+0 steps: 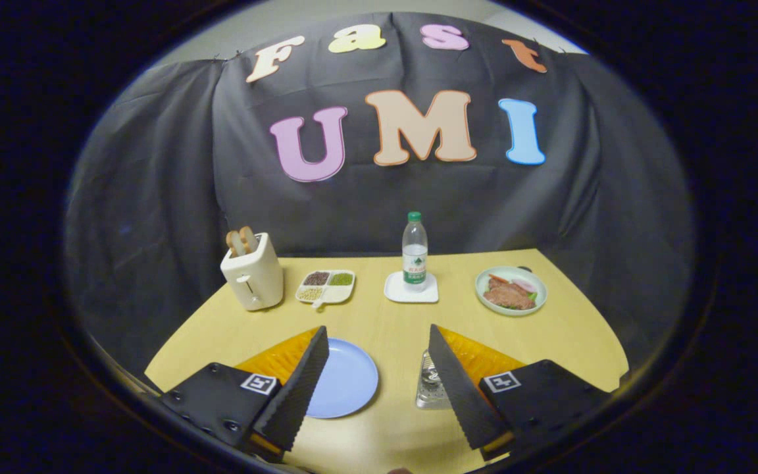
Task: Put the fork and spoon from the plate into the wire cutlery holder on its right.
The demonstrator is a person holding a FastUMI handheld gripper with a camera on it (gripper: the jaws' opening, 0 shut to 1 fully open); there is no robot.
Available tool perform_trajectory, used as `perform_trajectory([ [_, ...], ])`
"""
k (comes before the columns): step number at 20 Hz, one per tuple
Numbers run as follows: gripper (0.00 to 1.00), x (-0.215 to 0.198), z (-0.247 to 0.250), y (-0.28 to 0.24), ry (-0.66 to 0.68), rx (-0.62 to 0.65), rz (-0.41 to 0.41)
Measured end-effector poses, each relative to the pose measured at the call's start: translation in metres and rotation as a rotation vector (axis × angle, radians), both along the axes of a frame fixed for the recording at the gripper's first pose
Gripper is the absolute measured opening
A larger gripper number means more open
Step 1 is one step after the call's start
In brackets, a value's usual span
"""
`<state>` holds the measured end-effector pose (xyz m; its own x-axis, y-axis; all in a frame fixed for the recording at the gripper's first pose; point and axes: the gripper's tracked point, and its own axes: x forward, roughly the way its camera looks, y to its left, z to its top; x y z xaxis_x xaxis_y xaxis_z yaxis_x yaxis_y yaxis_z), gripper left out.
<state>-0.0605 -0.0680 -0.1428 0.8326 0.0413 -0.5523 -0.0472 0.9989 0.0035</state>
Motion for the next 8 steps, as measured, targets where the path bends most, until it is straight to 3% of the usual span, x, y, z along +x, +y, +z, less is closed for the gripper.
perform_trajectory([
  [8,0.97,0.005,0.035,0.027,-0.252,-0.087,-0.028],
])
